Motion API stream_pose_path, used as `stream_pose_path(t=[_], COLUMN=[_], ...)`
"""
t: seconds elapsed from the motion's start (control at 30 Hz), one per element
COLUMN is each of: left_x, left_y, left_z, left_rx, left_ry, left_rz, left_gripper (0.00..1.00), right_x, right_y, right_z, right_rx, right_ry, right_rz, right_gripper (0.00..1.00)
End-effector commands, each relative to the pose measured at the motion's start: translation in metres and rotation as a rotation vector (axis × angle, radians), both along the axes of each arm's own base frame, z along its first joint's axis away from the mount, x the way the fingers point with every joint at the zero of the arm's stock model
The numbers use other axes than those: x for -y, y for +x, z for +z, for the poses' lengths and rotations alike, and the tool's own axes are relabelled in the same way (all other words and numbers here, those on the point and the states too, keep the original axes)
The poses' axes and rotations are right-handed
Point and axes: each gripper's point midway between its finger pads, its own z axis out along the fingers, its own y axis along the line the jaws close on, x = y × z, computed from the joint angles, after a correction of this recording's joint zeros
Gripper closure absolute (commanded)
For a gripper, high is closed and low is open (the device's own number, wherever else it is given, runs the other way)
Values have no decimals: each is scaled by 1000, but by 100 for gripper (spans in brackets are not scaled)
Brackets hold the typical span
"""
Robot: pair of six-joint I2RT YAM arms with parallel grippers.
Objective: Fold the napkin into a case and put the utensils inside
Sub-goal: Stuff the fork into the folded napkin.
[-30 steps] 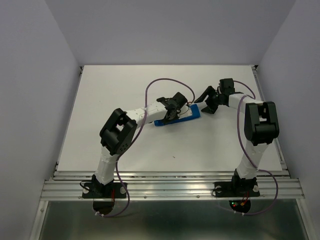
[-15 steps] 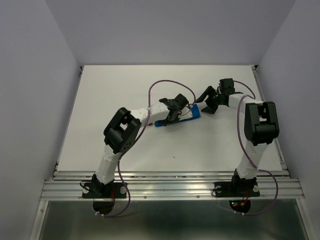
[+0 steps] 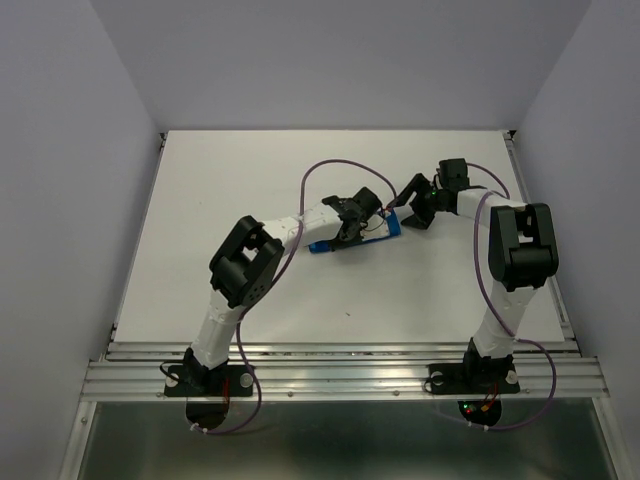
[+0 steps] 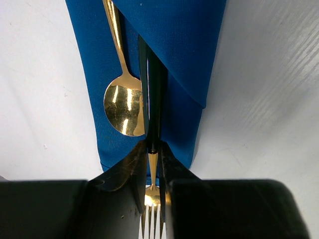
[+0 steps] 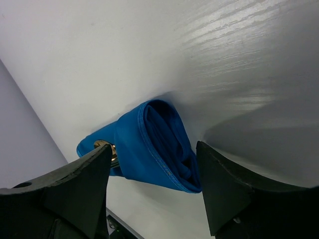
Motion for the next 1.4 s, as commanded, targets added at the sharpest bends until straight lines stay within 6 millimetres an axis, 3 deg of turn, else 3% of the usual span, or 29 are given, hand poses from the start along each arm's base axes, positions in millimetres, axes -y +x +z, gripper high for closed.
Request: stream_pose_path(t=[0.0,0.57,0.9,1.37], left_x=[12,30,46,67], left_y=[3,9,3,0], left_z=[15,18,16,11], left_rx=[25,41,9,-35], left_ry=[2,7,-31,-87], left_rz=[-37,-70,-115,-150], left_gripper=[100,100,100,100], right_x=[1,-2,-11,-9], right_y=[7,3,8,3], right_z=[11,10,18,-3], right_rx=[59,55,68,23], right_ry=[13,33,73,84], right_rz=[14,21,31,-23], right_gripper=[26,26,26,31])
